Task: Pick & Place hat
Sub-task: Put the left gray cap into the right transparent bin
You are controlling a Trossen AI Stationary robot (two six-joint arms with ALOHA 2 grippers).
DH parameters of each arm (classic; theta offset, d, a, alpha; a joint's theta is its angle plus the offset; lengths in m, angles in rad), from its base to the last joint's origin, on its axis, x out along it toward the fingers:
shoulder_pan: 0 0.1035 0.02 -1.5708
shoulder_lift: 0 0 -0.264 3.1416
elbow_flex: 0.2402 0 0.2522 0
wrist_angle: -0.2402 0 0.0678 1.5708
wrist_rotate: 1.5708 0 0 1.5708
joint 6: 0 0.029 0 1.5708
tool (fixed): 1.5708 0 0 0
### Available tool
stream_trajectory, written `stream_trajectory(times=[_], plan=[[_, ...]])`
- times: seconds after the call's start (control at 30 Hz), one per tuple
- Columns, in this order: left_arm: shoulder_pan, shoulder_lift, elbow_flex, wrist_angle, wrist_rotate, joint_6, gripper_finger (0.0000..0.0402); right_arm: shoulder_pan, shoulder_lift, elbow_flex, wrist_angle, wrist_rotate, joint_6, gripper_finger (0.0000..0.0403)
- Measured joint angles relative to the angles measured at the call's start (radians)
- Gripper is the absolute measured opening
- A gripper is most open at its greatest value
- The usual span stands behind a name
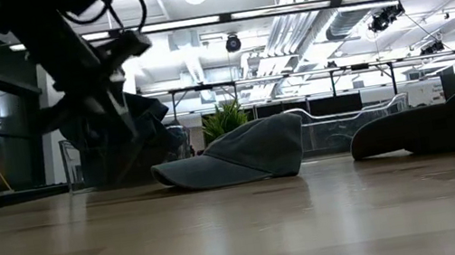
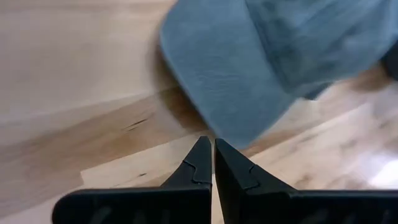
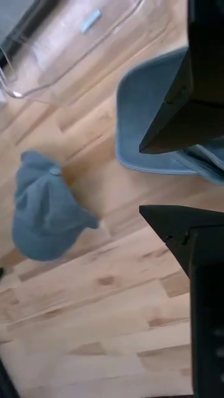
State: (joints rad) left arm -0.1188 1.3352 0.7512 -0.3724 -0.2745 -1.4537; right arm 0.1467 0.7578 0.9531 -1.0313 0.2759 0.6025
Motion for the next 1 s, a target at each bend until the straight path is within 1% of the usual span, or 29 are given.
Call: stream_trajectory(times=[0.07, 0.17, 0.27, 0.33, 0.4, 0.6, 0.7, 0.8, 0.93, 1.0], plan=[[0.0, 0.042, -0.001, 0.039, 0.0, -0.026, 0.0, 0.0, -0.013, 0.001, 0.001, 0.006, 0.0, 0.0138], [0.001, 0.081, -0.001, 0.038, 0.005, -0.059, 0.0005, 0.0, -0.019, 0.001, 0.002, 0.006, 0.0, 0.0138], [0.001, 0.117, -0.001, 0.065, 0.009, -0.047, 0.003, 0.0, -0.016, 0.001, 0.003, 0.004, 0.0, 0.0138], [0.001, 0.124, -0.001, 0.098, 0.006, -0.046, 0.0061, 0.0, -0.017, 0.001, 0.003, 0.003, 0.0, 0.0138], [0.001, 0.126, 0.0, 0.107, 0.001, -0.048, 0.01, 0.0, -0.018, 0.001, 0.003, 0.003, 0.0, 0.0138], [0.002, 0.126, 0.0, 0.108, -0.037, -0.141, 0.0225, 0.0, -0.017, 0.001, 0.004, 0.003, -0.005, 0.0138], [0.017, 0.128, 0.0, 0.109, -0.046, -0.157, 0.0266, 0.0, -0.017, 0.001, 0.004, 0.003, -0.006, 0.0138], [0.049, 0.165, 0.0, 0.135, -0.032, -0.17, 0.0285, 0.0, -0.017, 0.001, 0.005, 0.003, -0.009, 0.0138], [0.091, 0.203, 0.001, 0.212, 0.023, -0.167, 0.0289, 0.0, -0.017, 0.001, 0.006, 0.003, -0.019, 0.0138], [0.102, 0.231, 0.0, 0.244, 0.034, -0.17, 0.0289, 0.0, -0.017, 0.001, 0.006, 0.003, -0.019, 0.0138]])
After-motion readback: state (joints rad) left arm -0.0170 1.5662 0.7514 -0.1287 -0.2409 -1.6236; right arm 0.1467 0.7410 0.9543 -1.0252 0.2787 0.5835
